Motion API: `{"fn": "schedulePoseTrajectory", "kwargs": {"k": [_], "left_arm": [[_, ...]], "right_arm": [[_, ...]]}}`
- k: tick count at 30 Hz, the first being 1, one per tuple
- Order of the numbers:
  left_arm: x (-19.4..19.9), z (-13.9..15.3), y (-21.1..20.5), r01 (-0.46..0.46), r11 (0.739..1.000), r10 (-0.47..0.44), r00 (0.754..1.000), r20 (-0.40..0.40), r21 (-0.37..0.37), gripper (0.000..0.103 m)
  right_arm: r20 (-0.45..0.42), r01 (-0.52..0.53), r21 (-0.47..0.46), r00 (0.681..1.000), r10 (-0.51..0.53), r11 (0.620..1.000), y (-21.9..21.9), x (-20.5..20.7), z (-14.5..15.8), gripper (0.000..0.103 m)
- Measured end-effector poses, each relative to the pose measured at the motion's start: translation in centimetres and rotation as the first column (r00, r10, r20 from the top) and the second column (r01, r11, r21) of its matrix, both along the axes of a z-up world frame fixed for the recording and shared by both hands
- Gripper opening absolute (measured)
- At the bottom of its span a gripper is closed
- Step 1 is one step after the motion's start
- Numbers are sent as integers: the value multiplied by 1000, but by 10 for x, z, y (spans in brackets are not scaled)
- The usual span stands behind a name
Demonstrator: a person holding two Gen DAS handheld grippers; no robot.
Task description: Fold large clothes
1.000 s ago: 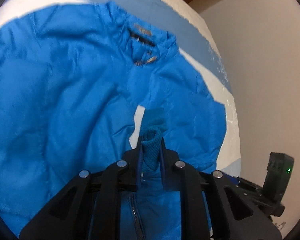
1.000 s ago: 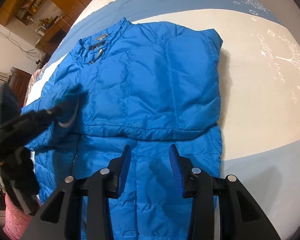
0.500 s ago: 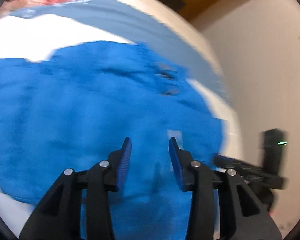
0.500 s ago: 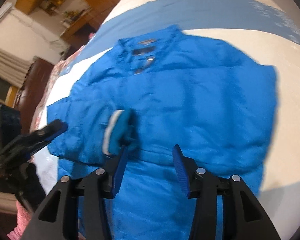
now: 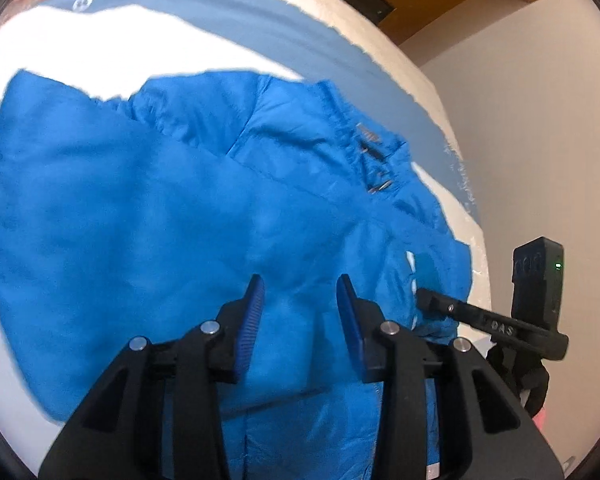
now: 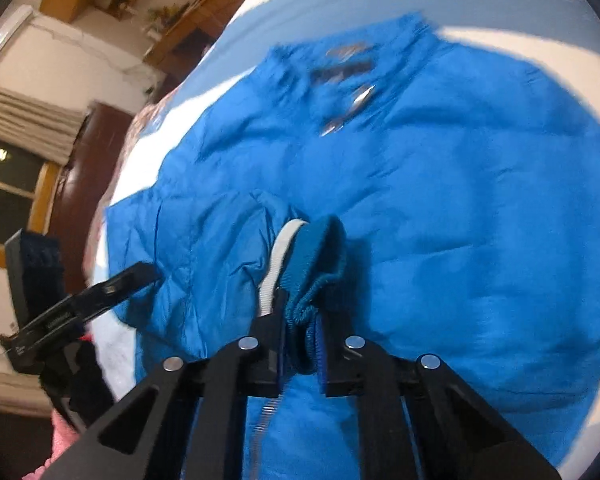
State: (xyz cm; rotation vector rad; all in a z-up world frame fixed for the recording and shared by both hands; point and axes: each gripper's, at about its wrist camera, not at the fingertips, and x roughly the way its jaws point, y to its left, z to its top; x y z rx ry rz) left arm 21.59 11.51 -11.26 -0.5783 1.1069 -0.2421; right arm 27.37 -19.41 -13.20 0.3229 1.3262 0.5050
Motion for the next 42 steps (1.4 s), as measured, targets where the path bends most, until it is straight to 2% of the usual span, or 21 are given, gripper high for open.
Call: {"fn": "schedulePoseTrajectory", "kwargs": {"k": [5,9,13,17,20,22,25,28,30,33,35,37,39,42], "left_arm": [[5,17,-5,19,997,-23,998,56,76,36],[17,10,-11,21,994,-25,999,39,105,36],[31,-9,-16,23,985,-22,1000,-6,170,35],[39,-32,-11,22,989,-14,998,-57,143,35],[40,-29,-8,19,990,-10,998,-67,142,35],[38,-17,-9,21,985,-12,998,-57,170,35],[37,7,-19,40,976,-43,999,9,216,37],[50,10,-39,69,960,-76,997,18,270,37],[60,2,-51,88,950,-92,996,1,301,37],[70,-14,-55,91,942,-85,996,-35,322,36],[75,-24,-50,86,952,-78,996,-41,293,34],[79,-28,-42,61,968,-53,998,-41,242,32],[82,-28,-36,43,976,-33,998,-53,213,31],[74,-15,-37,42,970,-29,998,-60,238,32]], "right_arm": [[70,167,-116,985,-159,979,-68,6,18,11],[64,280,-139,960,-274,950,-126,0,19,11],[38,315,-159,949,-313,936,-151,-5,8,11],[12,303,-176,952,-306,937,-147,-5,-9,11],[4,298,-182,953,-302,937,-142,-3,-13,14],[26,318,-189,948,-319,929,-142,-5,-2,19],[143,343,-204,937,-319,917,-139,-12,30,21],[166,282,-146,952,-258,948,-120,-11,47,22],[154,235,-157,965,-211,959,-100,-3,40,22],[118,221,-219,973,-199,950,-85,10,16,22],[103,230,-257,972,-210,939,-86,17,-5,21],[101,244,-225,969,-227,943,-88,21,-19,20],[104,245,-222,968,-226,944,-87,22,-21,20],[105,233,-230,971,-213,945,-88,17,-11,21]]}}
